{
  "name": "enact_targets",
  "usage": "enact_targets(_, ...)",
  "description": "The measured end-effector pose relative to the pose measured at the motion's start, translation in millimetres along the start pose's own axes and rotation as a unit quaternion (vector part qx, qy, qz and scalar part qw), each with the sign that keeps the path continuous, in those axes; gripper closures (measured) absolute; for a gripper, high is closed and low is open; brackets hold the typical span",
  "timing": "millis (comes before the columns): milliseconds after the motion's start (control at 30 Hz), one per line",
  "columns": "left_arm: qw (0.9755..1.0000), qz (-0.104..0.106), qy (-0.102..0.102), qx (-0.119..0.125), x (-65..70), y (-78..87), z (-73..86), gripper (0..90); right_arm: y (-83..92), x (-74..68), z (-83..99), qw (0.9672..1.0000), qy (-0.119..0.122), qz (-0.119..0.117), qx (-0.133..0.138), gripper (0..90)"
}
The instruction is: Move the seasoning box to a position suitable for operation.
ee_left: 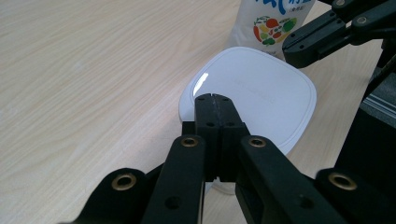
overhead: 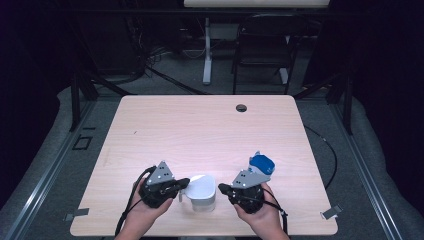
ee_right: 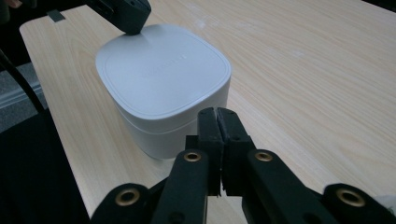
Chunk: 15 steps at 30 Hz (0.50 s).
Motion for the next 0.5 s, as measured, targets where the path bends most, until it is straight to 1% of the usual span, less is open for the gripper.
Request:
enact_targets(33,1.0,-0.001,0.002,0.002,0.1,0.0,0.3,90.0,0.0,-0.7,-0.2,1.0,0.005,0.002,0.0,89.2)
enact_targets(133,1.0,-0.001,0.002,0.005,-0.1,0.2,1.0,90.0,0.3,-1.1,0.0,1.0,0.008,0.005,0.0,89.7)
enact_targets(267,1.0,-0.002,0.004,0.007,0.2,0.1,1.2,90.0,-0.2,-1.1,1.7,1.0,0.007,0.002,-0.002,88.9)
enact_targets(333,1.0,-0.003,0.004,0.007,0.4,0.1,1.2,90.0,-2.1,-2.4,4.0,0.9999,0.009,0.001,-0.007,88.2)
enact_targets(433,0.9999,0.001,0.006,0.008,-0.1,0.2,1.5,90.0,-2.6,-4.3,4.1,0.9999,0.013,-0.002,-0.01,89.5)
enact_targets(500,0.9999,0.001,0.009,0.009,-0.3,0.2,1.6,90.0,-3.1,-5.2,4.0,0.9999,0.012,-0.004,-0.008,90.0)
Point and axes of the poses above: each handheld gripper's, and its own axes: y roughly backward along the jaws, z roughly out of its underside, x roughly to its right, the point moved 6 cm from there along -y, roughly forward along the jaws, and after that the axes turned 5 degrees about y, right-handed, at the moved point
